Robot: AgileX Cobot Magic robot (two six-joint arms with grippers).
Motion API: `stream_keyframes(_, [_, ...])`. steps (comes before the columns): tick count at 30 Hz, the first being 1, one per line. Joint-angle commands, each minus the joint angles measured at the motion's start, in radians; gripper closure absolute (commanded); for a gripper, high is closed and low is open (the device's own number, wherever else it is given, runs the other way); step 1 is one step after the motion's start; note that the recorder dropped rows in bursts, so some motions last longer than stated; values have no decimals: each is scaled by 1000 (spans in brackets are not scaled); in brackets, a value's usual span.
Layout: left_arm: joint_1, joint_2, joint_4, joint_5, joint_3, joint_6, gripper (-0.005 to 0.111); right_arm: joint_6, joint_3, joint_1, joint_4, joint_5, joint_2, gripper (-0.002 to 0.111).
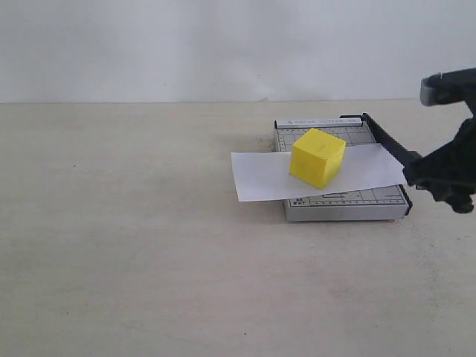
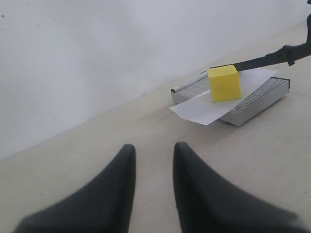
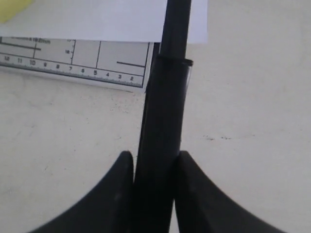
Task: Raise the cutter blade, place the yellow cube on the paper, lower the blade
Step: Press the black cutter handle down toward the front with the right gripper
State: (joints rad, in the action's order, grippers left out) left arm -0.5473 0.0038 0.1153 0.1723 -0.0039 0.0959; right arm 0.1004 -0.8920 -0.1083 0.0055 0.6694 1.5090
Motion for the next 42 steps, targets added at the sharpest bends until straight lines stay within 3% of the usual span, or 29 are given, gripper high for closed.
stream_keyframes(1, [2, -4, -3, 1, 4, 3, 80, 28, 190, -1, 70, -19, -1, 108])
stream_keyframes(8, [2, -4, -3, 1, 4, 3, 80, 28, 337, -1, 120, -232, -1, 108])
stream_keyframes(42, [2, -4, -3, 1, 4, 3, 80, 71, 394, -1, 116, -420, 4, 108])
